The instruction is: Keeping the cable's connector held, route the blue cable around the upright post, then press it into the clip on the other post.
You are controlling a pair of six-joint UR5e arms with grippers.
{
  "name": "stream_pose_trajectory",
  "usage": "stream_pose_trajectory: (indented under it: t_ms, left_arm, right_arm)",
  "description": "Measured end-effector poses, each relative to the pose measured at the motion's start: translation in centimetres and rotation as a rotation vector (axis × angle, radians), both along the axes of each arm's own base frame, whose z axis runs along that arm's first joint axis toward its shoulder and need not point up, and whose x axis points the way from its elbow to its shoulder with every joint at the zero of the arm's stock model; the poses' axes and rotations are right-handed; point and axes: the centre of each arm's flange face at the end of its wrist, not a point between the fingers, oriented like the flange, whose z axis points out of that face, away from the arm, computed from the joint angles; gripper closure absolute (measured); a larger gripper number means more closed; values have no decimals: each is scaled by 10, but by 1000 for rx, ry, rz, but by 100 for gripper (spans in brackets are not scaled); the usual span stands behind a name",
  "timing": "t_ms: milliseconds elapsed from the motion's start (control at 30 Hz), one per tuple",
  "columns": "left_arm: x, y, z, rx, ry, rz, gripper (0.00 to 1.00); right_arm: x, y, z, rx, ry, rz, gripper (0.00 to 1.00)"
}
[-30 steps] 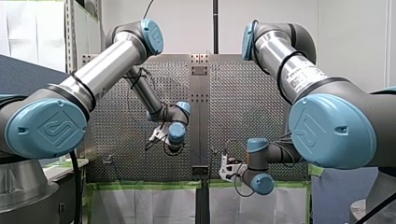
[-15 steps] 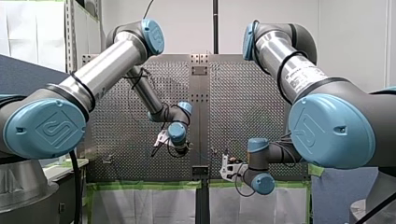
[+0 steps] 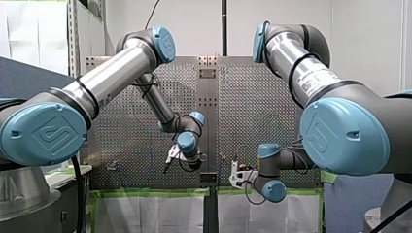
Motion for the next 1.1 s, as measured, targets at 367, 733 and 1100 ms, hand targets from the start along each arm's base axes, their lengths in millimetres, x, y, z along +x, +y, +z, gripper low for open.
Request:
stream_pose_trajectory:
  t_ms: [367, 733, 1100]
  left_arm:
    - [-5, -14, -1, -153, 49, -35, 1]
    - [-8, -18, -1, -249, 88, -7, 1]
    - [-8, -18, -2, -329, 129, 18, 1]
  right_arm:
    - [-6, -3, -2, 13, 13, -13, 100]
    - [-4, -6, 0, 5, 7, -15, 100]
    - [-14, -15, -1, 11, 13, -52, 100]
